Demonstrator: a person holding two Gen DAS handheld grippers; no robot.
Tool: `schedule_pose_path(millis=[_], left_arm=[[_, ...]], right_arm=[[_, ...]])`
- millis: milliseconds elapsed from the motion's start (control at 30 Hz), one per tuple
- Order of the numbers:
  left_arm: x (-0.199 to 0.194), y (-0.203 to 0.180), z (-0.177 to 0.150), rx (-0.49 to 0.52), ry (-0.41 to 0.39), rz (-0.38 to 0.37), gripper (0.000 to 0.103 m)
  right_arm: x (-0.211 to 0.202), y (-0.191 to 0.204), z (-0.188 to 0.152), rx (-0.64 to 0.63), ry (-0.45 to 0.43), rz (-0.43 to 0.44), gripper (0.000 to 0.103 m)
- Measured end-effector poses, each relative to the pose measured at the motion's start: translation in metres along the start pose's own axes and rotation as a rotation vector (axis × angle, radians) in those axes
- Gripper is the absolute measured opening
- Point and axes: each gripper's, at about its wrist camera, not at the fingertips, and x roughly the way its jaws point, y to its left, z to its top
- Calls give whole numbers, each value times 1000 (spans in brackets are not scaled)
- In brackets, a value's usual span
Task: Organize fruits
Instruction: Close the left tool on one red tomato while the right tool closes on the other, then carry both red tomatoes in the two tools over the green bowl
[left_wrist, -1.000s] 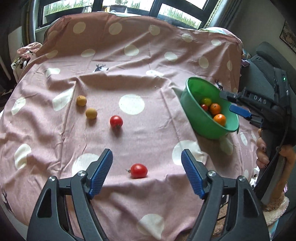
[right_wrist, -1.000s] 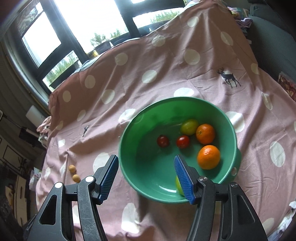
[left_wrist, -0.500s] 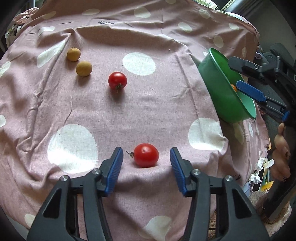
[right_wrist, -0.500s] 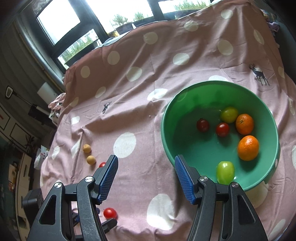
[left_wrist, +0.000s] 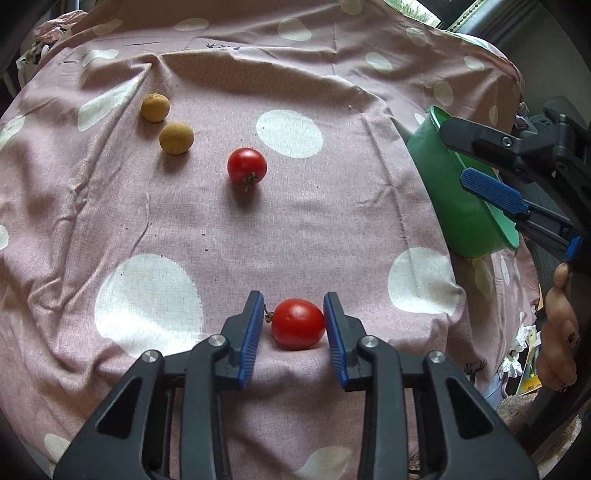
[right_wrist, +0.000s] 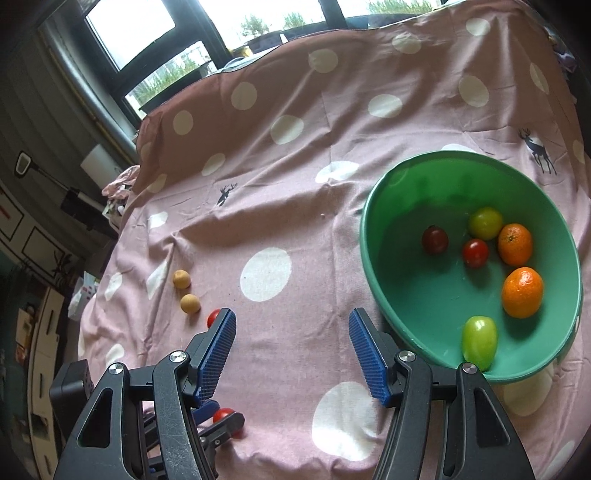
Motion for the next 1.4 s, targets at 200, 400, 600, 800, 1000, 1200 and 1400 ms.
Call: schedule_pose_path(millis=[200, 400, 600, 800, 1000, 1200, 1400], left_arm=[[-22, 28, 7, -64, -88, 25, 33], [-40, 54, 7, -135, -174, 3, 33], [-47, 57, 6, -146, -207, 25, 33], [-45, 54, 6, -138, -212, 44, 27], [-45, 55, 6, -130, -214, 30, 27], [-39, 56, 6, -131, -190, 6, 27], [-33, 56, 6, -122, -162, 33, 28]], right_arm=[[13, 19, -3, 6, -11, 58, 64], [62, 45, 2, -21, 103, 132, 64], [104, 72, -4, -123, 165, 71, 53], [117, 71, -8, -138, 171, 48, 51], [121, 76, -14, -163, 155, 12, 36], [118, 79, -19, -189, 149, 0, 29], [107, 72, -21, -151, 152, 45, 29]])
